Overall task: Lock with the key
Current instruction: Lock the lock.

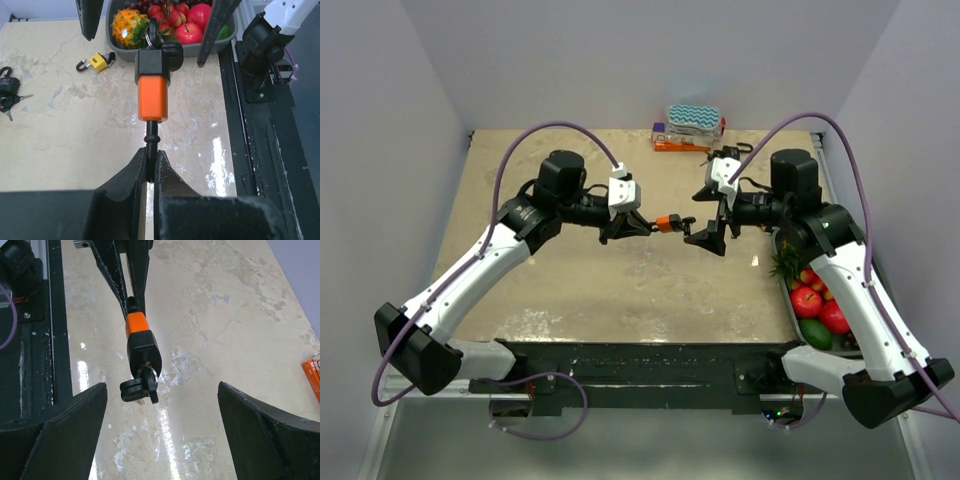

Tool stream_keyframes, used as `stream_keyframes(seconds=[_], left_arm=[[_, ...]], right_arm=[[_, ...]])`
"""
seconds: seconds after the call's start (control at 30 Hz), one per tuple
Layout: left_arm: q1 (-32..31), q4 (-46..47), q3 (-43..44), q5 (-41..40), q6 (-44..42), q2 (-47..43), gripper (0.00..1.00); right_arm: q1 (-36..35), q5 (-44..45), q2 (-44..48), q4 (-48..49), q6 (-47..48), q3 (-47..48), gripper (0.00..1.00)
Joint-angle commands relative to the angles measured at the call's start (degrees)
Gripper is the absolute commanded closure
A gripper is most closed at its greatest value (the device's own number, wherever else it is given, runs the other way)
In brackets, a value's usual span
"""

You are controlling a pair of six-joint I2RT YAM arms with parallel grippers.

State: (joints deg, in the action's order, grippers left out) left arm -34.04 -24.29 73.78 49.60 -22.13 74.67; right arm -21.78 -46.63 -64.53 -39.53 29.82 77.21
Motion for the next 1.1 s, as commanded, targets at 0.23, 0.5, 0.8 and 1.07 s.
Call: stream_keyframes(seconds=[0.23, 0.5, 0.8, 1.07], left_arm=[[-0.85, -3.39, 4.44, 3.74, -6.79, 1.26, 1.0], [-1.03, -3.21, 4.97, 4.18, -7.14, 1.35, 1.0], [-1.55, -3.83, 5.67, 4.36, -7.66, 2.14, 1.0], [-1.38, -3.22, 6.55, 0.41, -5.47, 2.76, 0.73]], right_arm=[[-4.4, -2.06, -3.93, -6.88, 7.71, 6.37, 0.18], [-6.08, -0.04, -6.04, -8.2, 7.79, 6.02, 0.31], [-8.72, 2.33, -6.66, -7.93, 8.58, 5.93, 0.55], [-9.24, 3.56, -6.13, -5.75, 6.66, 6.02, 1.0]])
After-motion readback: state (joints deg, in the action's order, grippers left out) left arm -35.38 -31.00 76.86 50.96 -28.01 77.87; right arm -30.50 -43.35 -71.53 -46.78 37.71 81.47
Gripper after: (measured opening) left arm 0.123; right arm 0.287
